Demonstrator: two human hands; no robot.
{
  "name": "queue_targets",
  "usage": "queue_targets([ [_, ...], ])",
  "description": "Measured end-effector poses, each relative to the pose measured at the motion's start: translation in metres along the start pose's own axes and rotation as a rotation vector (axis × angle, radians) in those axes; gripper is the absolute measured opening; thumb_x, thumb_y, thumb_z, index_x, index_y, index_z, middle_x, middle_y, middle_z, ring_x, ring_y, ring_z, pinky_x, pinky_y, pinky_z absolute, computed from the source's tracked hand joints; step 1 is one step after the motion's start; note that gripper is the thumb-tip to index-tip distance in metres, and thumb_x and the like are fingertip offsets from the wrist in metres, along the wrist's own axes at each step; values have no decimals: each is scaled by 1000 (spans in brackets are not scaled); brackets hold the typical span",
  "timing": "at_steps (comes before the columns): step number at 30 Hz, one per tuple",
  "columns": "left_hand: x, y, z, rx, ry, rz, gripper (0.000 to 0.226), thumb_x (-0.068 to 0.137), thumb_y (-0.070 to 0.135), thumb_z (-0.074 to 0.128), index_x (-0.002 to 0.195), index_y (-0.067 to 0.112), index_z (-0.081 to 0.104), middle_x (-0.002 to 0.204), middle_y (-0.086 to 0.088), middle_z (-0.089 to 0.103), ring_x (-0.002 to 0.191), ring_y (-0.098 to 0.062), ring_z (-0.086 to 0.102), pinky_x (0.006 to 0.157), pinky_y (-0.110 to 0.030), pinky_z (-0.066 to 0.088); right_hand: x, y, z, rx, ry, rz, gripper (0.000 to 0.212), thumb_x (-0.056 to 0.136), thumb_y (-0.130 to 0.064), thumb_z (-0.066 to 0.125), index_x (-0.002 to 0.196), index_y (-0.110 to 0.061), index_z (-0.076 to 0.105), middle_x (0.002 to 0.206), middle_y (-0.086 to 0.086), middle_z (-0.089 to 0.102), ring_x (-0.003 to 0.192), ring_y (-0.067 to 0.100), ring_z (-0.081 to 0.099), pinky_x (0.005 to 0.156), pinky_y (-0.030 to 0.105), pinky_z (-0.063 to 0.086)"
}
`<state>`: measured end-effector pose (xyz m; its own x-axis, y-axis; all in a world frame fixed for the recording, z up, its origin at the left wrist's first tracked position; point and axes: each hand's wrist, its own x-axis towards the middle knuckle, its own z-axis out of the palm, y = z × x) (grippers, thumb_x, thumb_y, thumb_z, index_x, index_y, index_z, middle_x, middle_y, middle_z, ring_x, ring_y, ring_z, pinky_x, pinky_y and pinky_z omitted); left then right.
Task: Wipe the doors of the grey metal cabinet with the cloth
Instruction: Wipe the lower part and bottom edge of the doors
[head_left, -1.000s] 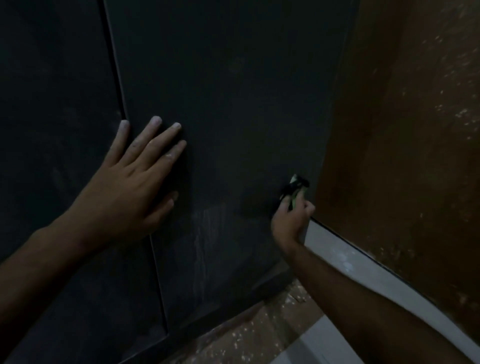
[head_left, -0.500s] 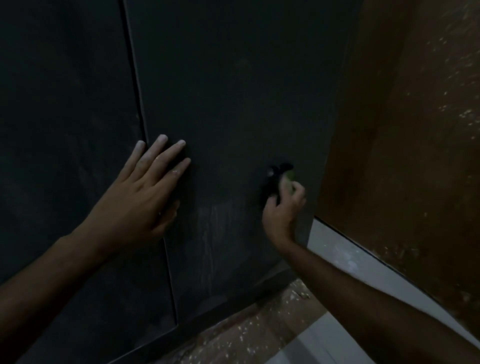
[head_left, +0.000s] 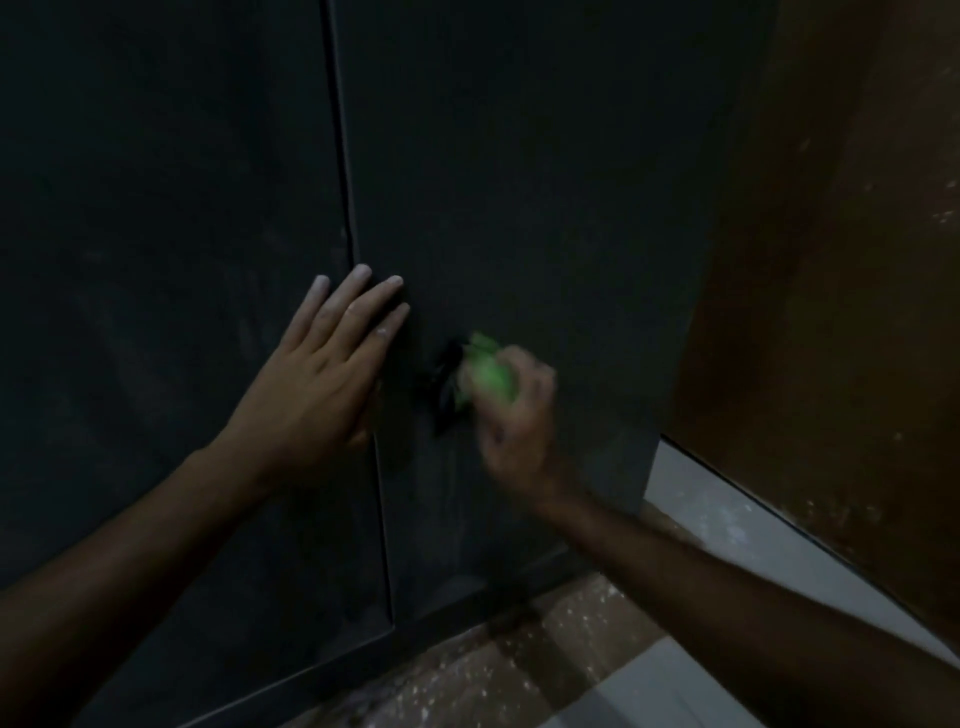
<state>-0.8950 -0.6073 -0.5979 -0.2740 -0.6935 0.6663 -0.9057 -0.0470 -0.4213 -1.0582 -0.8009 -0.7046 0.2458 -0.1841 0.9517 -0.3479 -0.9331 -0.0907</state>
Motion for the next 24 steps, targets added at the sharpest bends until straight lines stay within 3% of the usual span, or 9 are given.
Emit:
queue_targets([
  [2,-8,-4,-5,1,-5,15,92,77,20,70,159,-2,34,170,-23,24,159,-40,14,130,-55,7,-50,11,-2,-130,-272,-459,39,96,-19,59,133,-32,58,134,15,50,110,36,46,87,45,50],
  [4,-18,-13,-8,32,-39,25,112,63,15,87,159,-3,33,170,-22,23,159,-40,14,129,-56,9,-65,39,-14,-210,-452,-650,47,88,-21,63,132,-36,54,138,12,43,111,36,45,81,48,53],
  [7,-32,-23,-9,55,-40,8,107,70,14,85,160,-2,31,171,-20,21,161,-39,12,130,-57,11,-30,43,-23,-118,-255,-324,48,80,-15,58,126,-27,54,130,12,43,104,34,46,77,51,52],
  [11,-42,-30,-1,86,-48,26,98,84,22,76,164,1,23,174,-17,14,163,-35,6,131,-55,8,27,-23,-5,14,10,132,54,80,-11,54,132,-26,54,132,13,44,109,33,47,84,43,49],
  [14,-40,-32,4,103,-25,23,79,98,31,50,165,1,19,174,-16,13,163,-34,7,131,-54,10,7,-49,9,-20,-75,-184,50,85,-10,60,131,-29,57,131,17,49,104,38,52,85,43,45],
  [16,-40,-31,5,122,-21,23,78,99,35,43,164,-1,20,174,-16,14,162,-34,8,131,-55,13,-30,-44,10,-69,-299,-492,42,88,-18,58,127,-34,56,133,12,45,104,37,50,83,45,47],
  [18,-40,-31,6,128,-27,24,77,99,34,42,164,-1,20,175,-16,13,162,-34,8,131,-55,13,-45,-36,4,-85,-485,-608,40,82,-25,55,121,-36,62,131,9,43,102,35,49,77,47,50],
  [20,-41,-32,5,139,-34,16,77,99,34,40,164,0,18,175,-15,11,163,-33,6,132,-54,10,-25,-35,-2,-53,-433,-545,42,78,-24,59,119,-33,63,129,9,44,99,35,52,74,49,49],
  [24,-40,-30,4,142,-29,29,75,100,32,40,164,-1,18,175,-16,12,163,-33,6,132,-53,9,42,-54,-5,2,-91,-121,57,81,-14,68,133,-31,52,133,8,41,105,34,49,84,42,42],
])
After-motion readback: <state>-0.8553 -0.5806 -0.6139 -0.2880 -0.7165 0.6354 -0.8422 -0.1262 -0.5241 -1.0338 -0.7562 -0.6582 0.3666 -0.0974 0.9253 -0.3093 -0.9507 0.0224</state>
